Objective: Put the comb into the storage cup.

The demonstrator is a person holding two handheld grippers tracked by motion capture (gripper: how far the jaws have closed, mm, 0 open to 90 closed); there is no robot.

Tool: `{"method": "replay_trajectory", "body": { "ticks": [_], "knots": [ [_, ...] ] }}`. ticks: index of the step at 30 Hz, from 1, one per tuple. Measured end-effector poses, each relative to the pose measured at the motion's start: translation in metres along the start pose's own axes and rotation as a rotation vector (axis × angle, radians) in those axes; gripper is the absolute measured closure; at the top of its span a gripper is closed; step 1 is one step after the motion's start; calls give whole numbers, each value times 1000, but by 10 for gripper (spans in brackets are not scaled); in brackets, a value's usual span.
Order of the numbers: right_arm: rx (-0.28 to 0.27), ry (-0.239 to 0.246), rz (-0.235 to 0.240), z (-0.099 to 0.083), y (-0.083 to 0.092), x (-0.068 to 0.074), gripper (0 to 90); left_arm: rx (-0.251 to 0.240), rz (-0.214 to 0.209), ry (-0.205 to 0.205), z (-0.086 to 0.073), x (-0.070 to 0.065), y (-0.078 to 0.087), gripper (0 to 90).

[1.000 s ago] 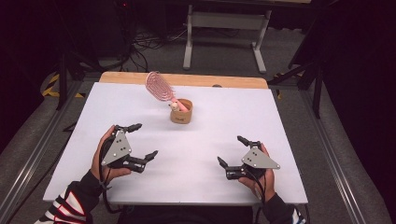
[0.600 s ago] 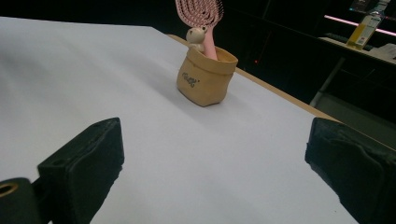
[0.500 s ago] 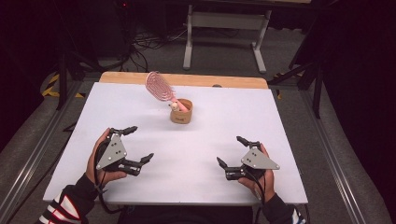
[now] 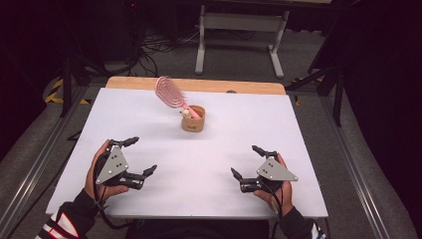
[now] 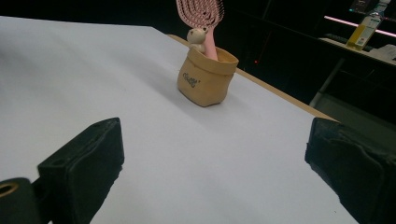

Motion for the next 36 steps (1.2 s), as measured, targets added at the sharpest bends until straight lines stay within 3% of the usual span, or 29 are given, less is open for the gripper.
{"method": "replay_trajectory", "body": {
  "ticks": [16,23,31,34,35,36],
  "knots": [
    [2,3,-11,0,3,-2,51,32,45,35,-22,4,5,47],
    [6,7,-16,0,4,-3,51,42,45,52,-32,3,10,47],
    [12,9,-24,-1,5,-2,51,56,41,132,-55,-1,14,49],
    [12,6,-27,-1,6,-2,51,62,54,134,-61,0,16,48],
    [17,6,-28,-1,6,-1,51,59,35,172,-65,1,17,51],
    [17,6,-28,-1,6,-1,51,59,35,172,-65,1,17,51]
  ]
}}
Point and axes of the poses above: each handheld gripper's, and its own axes: y roughly backward along the jaws, z roughly out of its top, x roughly to its left, the point moved 7 cm from there along -y, roughly forward along the jaws, and after that the axes turned 6 degrees about -z, right-handed, at the moved point
